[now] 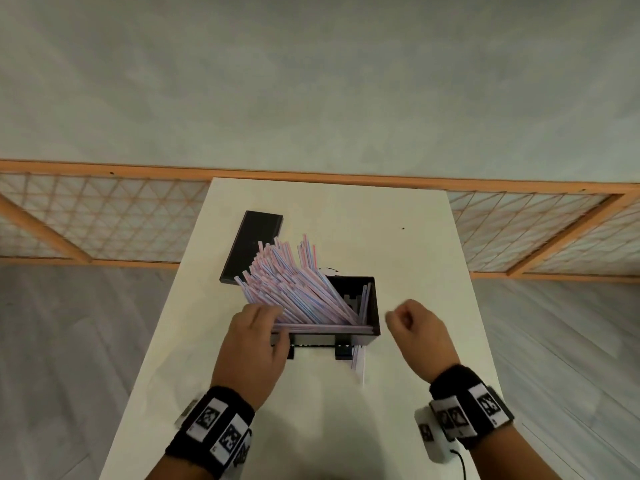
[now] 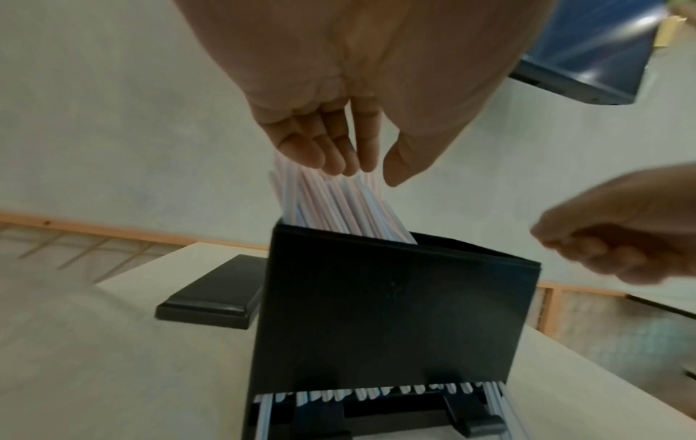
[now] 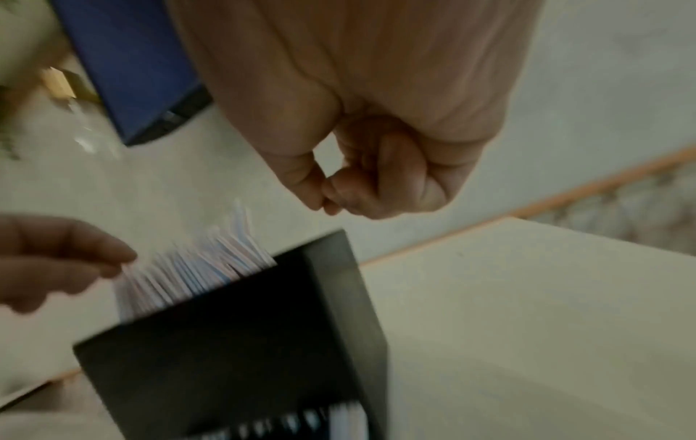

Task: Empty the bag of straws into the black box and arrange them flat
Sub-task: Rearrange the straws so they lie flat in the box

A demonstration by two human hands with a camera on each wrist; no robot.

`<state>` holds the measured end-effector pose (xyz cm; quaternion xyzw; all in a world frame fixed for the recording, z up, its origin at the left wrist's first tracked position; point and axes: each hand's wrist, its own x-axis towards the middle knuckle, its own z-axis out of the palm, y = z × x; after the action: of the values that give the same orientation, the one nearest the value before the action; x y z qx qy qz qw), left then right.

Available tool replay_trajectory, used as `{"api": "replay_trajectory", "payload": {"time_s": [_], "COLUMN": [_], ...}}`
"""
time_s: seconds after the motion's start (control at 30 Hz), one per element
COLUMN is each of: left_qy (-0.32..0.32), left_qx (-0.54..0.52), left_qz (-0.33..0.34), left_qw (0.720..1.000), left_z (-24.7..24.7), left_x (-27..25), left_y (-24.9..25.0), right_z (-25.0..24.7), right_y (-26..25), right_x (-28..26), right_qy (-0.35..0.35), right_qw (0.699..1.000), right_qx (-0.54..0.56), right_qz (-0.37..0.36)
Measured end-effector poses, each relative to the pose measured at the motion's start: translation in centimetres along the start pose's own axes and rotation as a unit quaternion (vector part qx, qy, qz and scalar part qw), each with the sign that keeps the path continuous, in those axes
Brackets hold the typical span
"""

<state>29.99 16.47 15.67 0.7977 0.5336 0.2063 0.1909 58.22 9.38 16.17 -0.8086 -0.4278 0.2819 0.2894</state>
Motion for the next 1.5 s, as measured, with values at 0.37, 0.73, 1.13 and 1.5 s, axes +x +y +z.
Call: {"api": "replay_trajectory", "payload": {"time_s": [0.37, 0.73, 1.13, 1.5], "left_qy": [-0.213, -0.202, -0.213, -0.188], "left_qx": [0.196, 0.220, 0.129, -0.383], "left_qz": [0.094, 0.064, 0.054, -0.117], "left_qw": [0.953, 0.952, 0.967, 0.897], "left_z": [3.9, 5.6, 4.9, -0.8], "left_x": [3.0, 2.5, 2.6, 1.1], "left_y": [3.7, 2.9, 2.6, 5.5], "right_z": [10.3, 11.8, 6.0, 2.3], "right_y": [7.3, 8.6, 13.0, 1.2], "right_x": [1.0, 0.2, -7.6, -5.4], "right_qy": [-0.186, -0.162, -0.418, -0.247], "right_qw": [0.965, 0.977, 0.900, 0.954], "right_qx": [0.042, 0.020, -0.118, 0.020], "right_qz": [0.180, 0.134, 0.046, -0.170]}}
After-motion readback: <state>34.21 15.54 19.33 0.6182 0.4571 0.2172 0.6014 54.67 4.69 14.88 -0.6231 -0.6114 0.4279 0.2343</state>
